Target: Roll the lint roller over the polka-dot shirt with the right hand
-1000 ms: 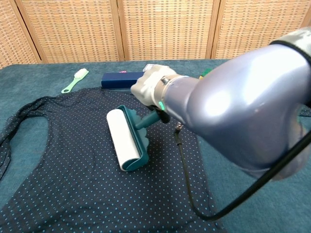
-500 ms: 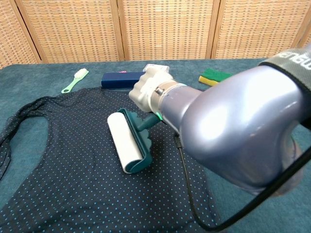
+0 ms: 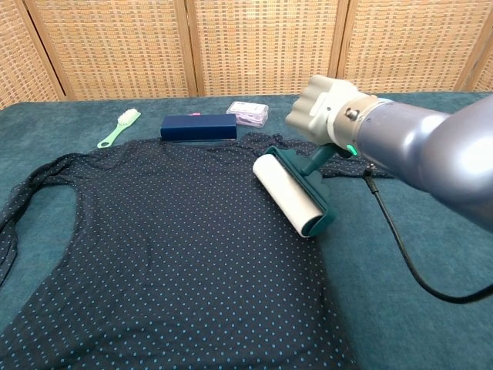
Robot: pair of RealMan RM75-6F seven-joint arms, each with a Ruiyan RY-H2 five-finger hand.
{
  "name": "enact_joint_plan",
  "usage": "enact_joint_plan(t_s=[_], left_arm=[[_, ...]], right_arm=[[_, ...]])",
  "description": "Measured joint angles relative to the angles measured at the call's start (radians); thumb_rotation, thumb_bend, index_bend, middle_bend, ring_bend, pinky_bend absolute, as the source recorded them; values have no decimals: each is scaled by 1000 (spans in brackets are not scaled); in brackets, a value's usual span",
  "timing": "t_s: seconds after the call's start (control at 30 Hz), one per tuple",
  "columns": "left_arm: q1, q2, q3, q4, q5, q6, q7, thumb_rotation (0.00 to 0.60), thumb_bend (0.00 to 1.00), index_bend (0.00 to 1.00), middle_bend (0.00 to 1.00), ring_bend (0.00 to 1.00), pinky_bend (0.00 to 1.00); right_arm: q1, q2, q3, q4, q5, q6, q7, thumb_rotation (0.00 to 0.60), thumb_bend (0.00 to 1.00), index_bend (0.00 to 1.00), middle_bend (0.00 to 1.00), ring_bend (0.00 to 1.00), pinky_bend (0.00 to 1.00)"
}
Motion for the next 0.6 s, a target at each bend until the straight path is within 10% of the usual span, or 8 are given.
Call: enact_joint_plan(t_s=[0.6], left_arm=[[-1,1,1,1,3,2,-5,600,0,0,0,0,0]], right_arm=[[62,-97,39,-37,-51,-6,-86,600,757,735,1000,1000,1000]])
